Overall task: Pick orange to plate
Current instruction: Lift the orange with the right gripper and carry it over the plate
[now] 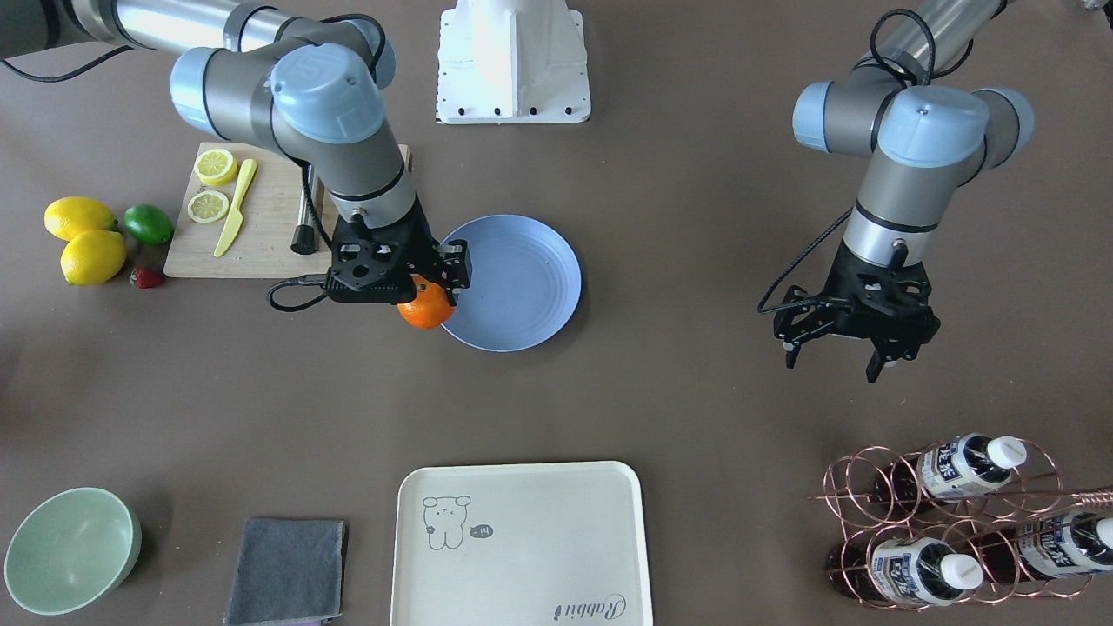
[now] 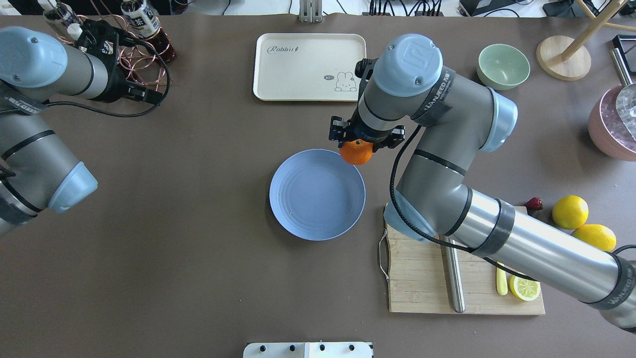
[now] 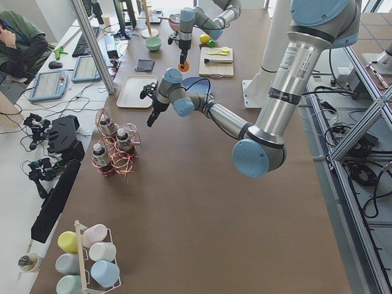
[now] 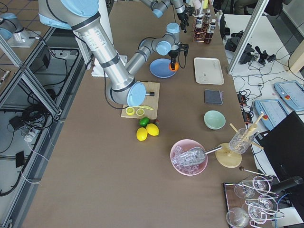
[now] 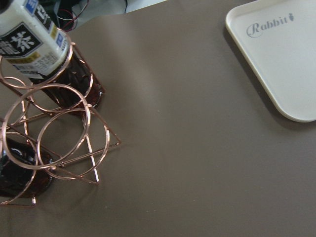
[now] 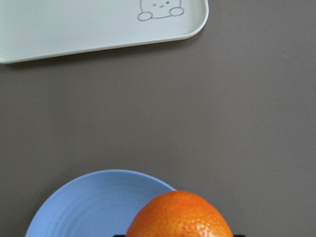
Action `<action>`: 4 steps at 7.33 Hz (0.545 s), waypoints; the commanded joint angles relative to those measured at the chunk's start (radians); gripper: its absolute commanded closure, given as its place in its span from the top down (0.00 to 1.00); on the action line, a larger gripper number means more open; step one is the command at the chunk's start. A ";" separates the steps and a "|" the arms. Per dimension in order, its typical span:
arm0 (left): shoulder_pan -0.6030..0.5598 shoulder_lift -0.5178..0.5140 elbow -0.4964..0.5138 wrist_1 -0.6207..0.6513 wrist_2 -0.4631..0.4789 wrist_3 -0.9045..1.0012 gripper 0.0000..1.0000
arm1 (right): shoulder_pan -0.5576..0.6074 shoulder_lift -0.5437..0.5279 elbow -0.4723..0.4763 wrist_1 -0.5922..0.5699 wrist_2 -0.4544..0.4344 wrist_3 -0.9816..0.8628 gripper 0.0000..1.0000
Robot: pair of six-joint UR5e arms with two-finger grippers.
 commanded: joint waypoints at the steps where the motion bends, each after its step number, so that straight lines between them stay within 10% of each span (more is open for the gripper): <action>1: -0.038 0.047 0.000 0.013 -0.023 0.014 0.98 | -0.106 0.043 -0.019 -0.023 -0.096 0.009 0.00; 4: -0.093 0.072 0.015 0.018 -0.121 0.014 0.98 | -0.147 0.075 -0.096 -0.019 -0.132 0.004 0.00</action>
